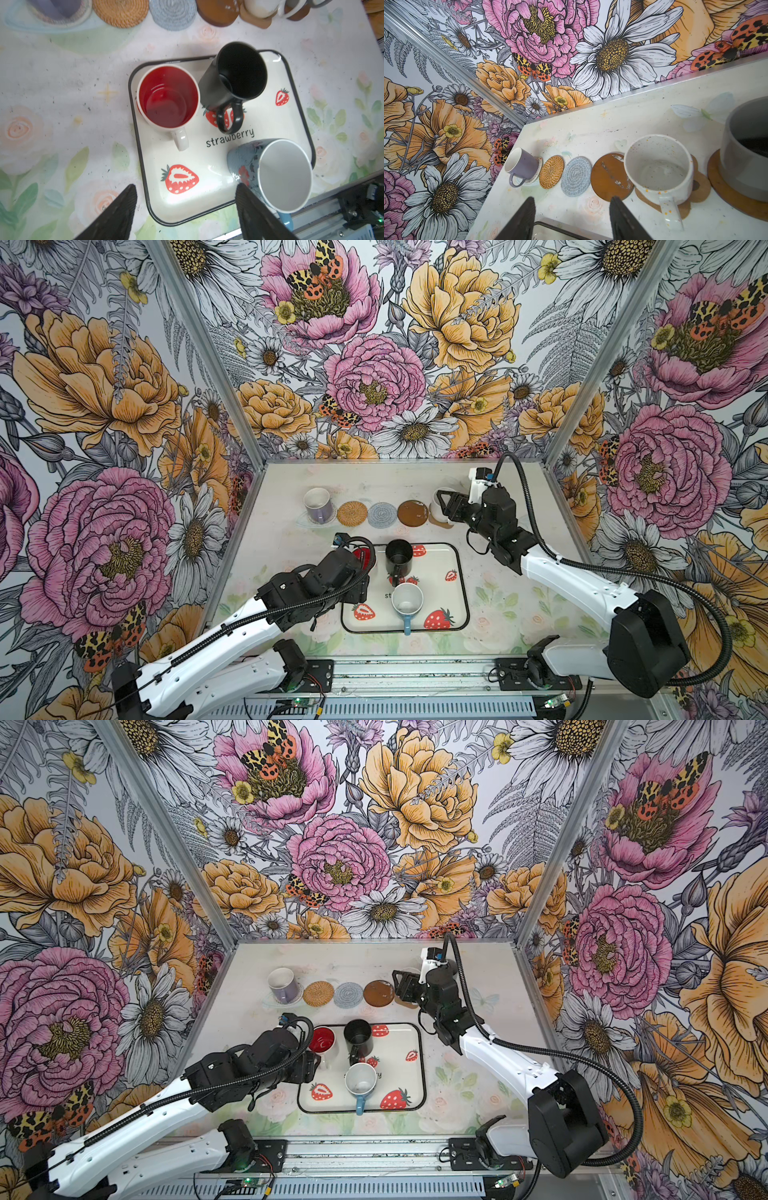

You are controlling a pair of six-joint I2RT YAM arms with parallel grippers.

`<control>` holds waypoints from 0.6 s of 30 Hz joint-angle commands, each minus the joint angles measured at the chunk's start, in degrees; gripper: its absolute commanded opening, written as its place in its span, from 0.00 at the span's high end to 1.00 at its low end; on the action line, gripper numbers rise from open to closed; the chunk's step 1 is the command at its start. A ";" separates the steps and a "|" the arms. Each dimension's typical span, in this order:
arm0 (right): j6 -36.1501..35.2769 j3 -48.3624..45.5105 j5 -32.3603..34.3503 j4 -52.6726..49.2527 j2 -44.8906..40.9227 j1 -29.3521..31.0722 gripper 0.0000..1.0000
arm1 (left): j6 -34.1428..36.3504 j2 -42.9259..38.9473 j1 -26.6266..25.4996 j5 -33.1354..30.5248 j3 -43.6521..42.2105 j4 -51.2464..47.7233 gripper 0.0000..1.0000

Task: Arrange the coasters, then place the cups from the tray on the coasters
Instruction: 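Move the left gripper over the red-lined mug on the tray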

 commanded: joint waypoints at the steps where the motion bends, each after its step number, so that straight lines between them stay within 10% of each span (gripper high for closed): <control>1: -1.00 -0.04 0.71 0.30 0.06 0.24 0.41 | -5.26 -0.59 -1.27 -3.13 -1.36 -0.44 0.24; 18: -0.66 0.76 0.05 0.39 2.11 0.24 0.41 | -8.53 1.50 -1.30 -4.66 -7.37 8.90 0.22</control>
